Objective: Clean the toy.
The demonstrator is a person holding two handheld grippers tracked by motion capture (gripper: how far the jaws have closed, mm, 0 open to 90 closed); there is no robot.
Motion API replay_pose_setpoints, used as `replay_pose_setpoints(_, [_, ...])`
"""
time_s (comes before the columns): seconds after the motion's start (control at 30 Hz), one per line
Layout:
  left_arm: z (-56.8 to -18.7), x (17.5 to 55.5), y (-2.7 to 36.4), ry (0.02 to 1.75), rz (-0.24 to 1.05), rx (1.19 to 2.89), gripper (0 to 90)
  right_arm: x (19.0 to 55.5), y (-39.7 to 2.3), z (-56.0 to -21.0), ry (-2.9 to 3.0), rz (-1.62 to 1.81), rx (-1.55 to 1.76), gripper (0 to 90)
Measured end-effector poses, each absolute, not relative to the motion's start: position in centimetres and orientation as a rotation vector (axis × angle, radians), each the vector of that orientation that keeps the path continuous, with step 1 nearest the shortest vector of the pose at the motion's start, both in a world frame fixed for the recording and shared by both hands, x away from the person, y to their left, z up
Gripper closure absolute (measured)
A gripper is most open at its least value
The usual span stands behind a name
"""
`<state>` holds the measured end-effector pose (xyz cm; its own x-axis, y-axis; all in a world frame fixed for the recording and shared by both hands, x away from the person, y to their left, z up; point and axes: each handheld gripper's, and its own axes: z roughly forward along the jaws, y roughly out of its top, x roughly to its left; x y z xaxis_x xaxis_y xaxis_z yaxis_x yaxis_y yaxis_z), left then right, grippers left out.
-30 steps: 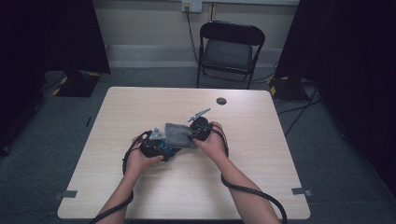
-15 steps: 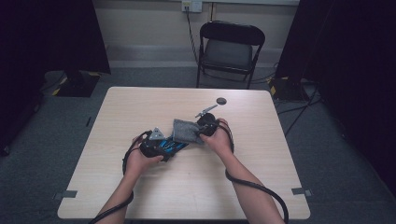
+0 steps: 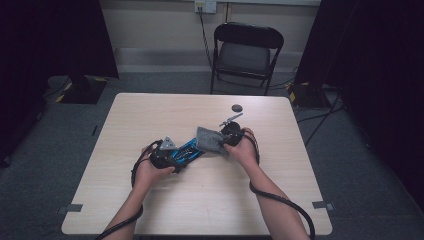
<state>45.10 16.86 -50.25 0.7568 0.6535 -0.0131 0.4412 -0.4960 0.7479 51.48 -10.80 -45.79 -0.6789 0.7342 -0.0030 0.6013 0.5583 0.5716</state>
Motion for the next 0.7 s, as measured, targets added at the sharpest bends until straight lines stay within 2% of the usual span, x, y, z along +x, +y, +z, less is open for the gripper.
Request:
replay_pose_setpoints(0.5, [-50.2,45.1,16.9,0.815,0.350,2.176,24.1,51.1,-15.0,-45.9,2.509,0.788,1.168,79.1])
replay_pose_setpoints(0.7, [-50.2,45.1,16.9,0.816,0.350,2.175,24.1,50.6,-16.3,-44.9,2.466,0.858,1.182,79.1])
